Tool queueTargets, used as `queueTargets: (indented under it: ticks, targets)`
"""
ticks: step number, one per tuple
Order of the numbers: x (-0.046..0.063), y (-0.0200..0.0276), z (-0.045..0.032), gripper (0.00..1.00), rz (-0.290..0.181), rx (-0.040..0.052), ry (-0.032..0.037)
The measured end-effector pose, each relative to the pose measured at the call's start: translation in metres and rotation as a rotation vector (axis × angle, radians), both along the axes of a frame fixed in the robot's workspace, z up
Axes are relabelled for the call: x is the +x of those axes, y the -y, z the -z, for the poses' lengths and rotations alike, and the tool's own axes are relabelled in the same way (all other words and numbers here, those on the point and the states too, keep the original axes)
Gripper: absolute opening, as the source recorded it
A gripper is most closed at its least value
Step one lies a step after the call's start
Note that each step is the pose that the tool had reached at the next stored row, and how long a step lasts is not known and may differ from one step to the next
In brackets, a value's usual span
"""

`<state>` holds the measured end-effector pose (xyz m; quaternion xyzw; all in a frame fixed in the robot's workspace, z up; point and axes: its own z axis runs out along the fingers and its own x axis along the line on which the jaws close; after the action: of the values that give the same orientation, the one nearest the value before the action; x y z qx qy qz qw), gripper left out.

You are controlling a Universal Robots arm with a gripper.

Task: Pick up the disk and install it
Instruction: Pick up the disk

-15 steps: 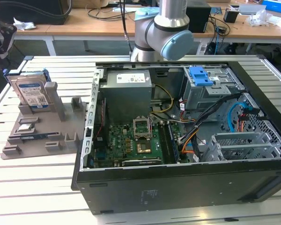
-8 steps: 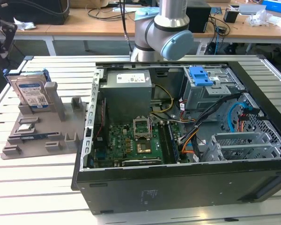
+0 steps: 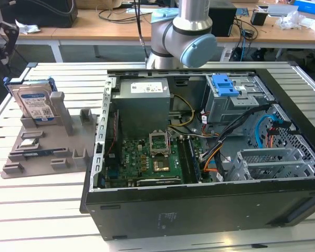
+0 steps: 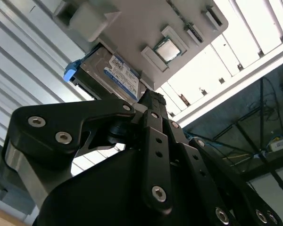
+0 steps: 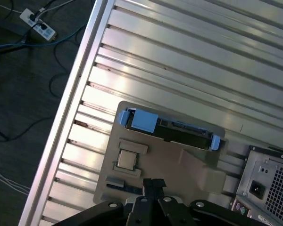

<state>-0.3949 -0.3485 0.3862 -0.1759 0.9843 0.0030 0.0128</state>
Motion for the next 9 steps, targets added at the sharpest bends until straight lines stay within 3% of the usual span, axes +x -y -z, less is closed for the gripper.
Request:
queueTargets:
  ticks: [3, 9]
  targets:
    - [0.0000, 0.0000, 0.0000, 0.11, -0.045, 0.0000, 0.0000]
    - [0.0000, 0.0000, 0.0000, 0.11, -0.181, 0.0000, 0.0000]
